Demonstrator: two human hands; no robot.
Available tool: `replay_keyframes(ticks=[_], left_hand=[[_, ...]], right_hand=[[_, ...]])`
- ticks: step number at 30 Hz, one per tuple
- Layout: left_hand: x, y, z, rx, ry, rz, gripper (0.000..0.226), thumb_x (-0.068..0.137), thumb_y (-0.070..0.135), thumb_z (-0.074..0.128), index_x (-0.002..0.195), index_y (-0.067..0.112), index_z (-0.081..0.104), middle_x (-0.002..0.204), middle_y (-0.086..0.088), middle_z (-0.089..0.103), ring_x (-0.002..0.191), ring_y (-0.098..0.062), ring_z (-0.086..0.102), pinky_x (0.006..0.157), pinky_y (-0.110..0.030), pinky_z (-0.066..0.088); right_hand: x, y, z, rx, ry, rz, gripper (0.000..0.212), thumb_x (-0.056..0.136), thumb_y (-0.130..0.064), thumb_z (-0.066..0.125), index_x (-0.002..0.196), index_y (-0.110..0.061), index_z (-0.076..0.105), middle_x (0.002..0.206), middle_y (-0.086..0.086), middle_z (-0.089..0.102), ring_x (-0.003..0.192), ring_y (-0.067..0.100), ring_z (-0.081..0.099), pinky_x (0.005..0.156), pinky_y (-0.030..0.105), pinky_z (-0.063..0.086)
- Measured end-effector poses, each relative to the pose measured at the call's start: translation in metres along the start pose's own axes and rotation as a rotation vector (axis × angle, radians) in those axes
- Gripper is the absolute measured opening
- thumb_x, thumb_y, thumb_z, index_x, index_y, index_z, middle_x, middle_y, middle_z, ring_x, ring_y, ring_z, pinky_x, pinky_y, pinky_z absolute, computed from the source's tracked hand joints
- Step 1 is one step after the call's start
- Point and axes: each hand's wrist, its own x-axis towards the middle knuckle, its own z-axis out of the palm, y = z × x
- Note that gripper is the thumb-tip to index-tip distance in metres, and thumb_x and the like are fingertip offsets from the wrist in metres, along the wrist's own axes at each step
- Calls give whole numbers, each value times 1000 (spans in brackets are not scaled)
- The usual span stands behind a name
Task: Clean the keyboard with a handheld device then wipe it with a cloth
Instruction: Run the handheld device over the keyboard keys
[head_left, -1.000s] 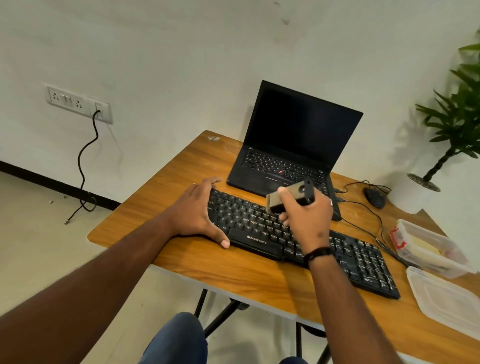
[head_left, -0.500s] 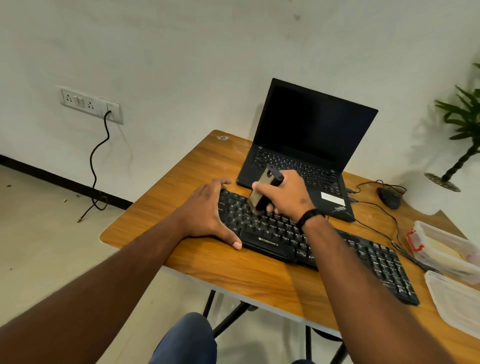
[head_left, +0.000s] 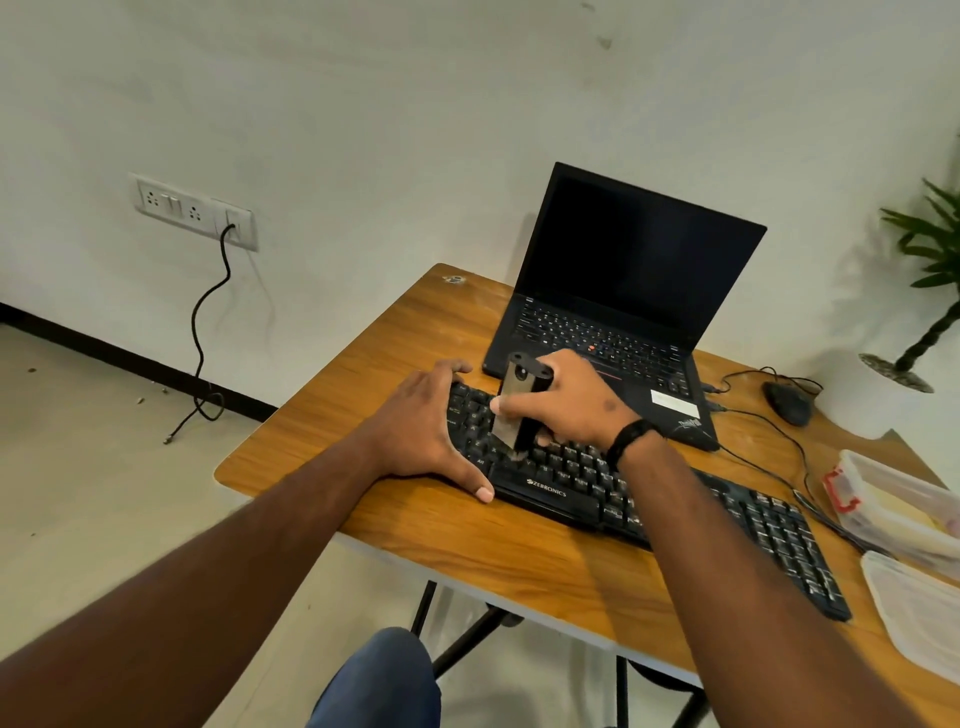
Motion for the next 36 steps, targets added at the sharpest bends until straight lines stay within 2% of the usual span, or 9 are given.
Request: replay_keyframes(ticks=[2,7,11,15,20,24,28,32,36], left_hand=[[0,0,0,-3,-8,-6,151,29,79,86,152,30,15,153,0,35,140,-18,33,116,-41,36],[1,-3,1,-20,-10,-17,149,28,79,88,149,32,14,152,-2,34,140,-20,34,117,-42,36],[2,-3,2,-2,-9,-5,150,28,80,86,150,30,14,155,-2,32,142,-20,32,117,-42,36],[2,-4,1,-14,-4,-10,148,29,77,89,149,30,15,152,-1,34,140,-19,33,116,-42,37],[3,-5,3,4,-5,0,147,29,80,86,148,32,14,154,-1,33,141,-20,33,116,-43,37],[3,-6,2,5,-6,-1,145,30,79,87,147,31,15,151,-1,33,139,-20,34,116,-43,37],[5,-6,4,19,0,5,144,30,81,86,146,30,17,150,1,35,138,-19,36,115,-42,38],[4,-7,3,19,-4,13,145,30,83,84,146,31,16,152,-1,34,140,-20,34,115,-42,38],[4,-7,3,20,1,11,144,31,82,85,147,32,15,152,2,33,139,-19,33,115,-43,38]], right_hand=[[-4,1,4,-12,-4,-53,29,81,-29,78,80,-3,64,73,13,72,49,12,62,44,22,44],[-1,16,8,-210,369,-84,29,82,-34,75,68,-15,58,66,2,62,59,15,56,53,27,43],[-5,7,13,-161,85,-174,26,79,-35,78,68,-18,62,63,-2,63,53,6,56,50,19,41],[2,11,6,-325,343,-92,15,84,-31,75,91,-21,67,84,-12,61,77,7,60,70,20,44],[-8,3,19,-25,34,-134,21,79,-32,80,84,-16,67,69,4,71,51,12,63,45,22,44],[2,5,11,-157,314,-71,17,81,-31,77,74,-26,62,70,-2,68,60,12,64,55,23,46],[0,-7,19,-88,32,-120,26,79,-29,79,82,-6,67,69,11,71,47,11,61,43,25,46],[5,-6,20,-34,217,-81,23,82,-28,77,81,-8,65,66,8,70,42,7,59,41,23,47],[5,-11,19,-45,-18,-77,20,81,-25,77,80,-9,65,65,8,72,45,15,62,41,24,47]])
